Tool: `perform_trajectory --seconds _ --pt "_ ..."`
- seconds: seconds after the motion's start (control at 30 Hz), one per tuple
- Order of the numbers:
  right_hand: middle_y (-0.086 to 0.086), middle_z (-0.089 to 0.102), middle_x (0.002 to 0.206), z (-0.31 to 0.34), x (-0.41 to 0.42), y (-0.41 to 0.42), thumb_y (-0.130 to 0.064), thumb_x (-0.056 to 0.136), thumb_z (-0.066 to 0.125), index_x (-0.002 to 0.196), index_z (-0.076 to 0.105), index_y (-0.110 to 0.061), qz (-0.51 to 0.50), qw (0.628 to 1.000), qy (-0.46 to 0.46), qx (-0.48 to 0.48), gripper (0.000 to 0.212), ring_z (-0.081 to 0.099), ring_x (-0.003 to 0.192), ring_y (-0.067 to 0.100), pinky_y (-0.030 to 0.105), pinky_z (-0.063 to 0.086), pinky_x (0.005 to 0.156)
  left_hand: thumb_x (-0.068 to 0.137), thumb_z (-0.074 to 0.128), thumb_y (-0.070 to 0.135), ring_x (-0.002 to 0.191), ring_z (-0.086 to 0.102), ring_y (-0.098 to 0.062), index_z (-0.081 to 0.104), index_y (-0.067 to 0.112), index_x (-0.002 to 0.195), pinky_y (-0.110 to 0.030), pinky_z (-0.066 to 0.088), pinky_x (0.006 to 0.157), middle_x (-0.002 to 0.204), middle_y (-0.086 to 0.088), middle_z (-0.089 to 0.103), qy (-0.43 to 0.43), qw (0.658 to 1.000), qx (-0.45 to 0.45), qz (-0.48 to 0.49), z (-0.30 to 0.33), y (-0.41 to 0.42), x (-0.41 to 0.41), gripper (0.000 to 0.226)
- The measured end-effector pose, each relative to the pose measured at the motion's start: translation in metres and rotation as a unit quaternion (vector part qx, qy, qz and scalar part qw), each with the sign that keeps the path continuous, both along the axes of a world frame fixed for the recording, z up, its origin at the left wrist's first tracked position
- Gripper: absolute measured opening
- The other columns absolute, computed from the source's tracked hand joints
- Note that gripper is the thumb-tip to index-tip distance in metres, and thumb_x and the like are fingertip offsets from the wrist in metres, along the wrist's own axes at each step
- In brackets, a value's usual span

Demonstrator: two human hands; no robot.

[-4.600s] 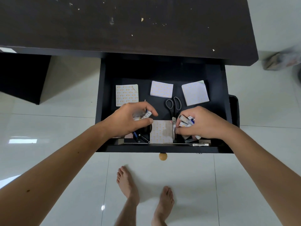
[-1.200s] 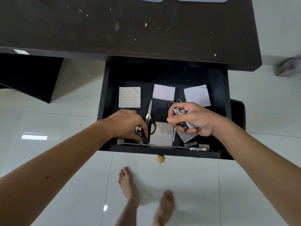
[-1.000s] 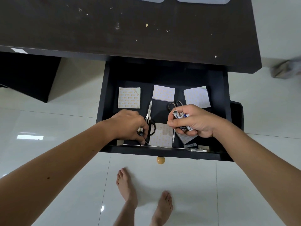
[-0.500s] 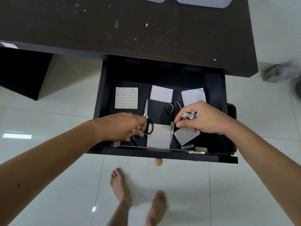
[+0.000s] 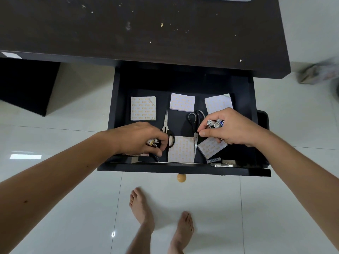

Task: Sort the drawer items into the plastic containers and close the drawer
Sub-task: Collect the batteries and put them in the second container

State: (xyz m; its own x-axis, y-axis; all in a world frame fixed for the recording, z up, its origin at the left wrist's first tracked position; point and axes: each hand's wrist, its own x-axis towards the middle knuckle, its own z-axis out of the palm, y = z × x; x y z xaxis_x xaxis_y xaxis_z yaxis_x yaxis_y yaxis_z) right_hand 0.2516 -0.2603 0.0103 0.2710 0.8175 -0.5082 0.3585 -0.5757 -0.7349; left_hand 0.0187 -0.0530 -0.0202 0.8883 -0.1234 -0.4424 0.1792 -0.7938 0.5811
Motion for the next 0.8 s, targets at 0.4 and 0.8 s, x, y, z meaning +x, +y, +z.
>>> perform_trajectory --seconds 0.4,0.8 --pt "-0.014 0.065 0.058 -0.005 -0.004 -0.002 -0.023 0.091 0.085 0.090 0.083 -0.025 -0.020 0.999 0.024 -0.008 0.003 0.055 0.056 0.013 0.019 0.038 0.041 0.087 0.077 0.052 0.111 0.057 -0.007 0.067 0.045 0.118 -0.029 0.043 0.090 0.113 0.019 0.069 0.020 0.983 0.168 -0.072 -0.001 -0.009 0.007 0.033" --pt "-0.016 0.073 0.086 0.004 0.009 0.001 -0.040 0.075 0.094 0.086 0.079 -0.043 0.254 0.948 -0.137 -0.131 0.019 0.066 0.082 0.006 0.034 0.058 0.075 0.087 0.076 0.058 0.097 0.063 -0.003 0.068 0.048 0.102 -0.035 0.051 0.091 0.097 0.024 0.072 -0.033 0.996 0.052 0.063 0.000 -0.004 0.002 0.020"
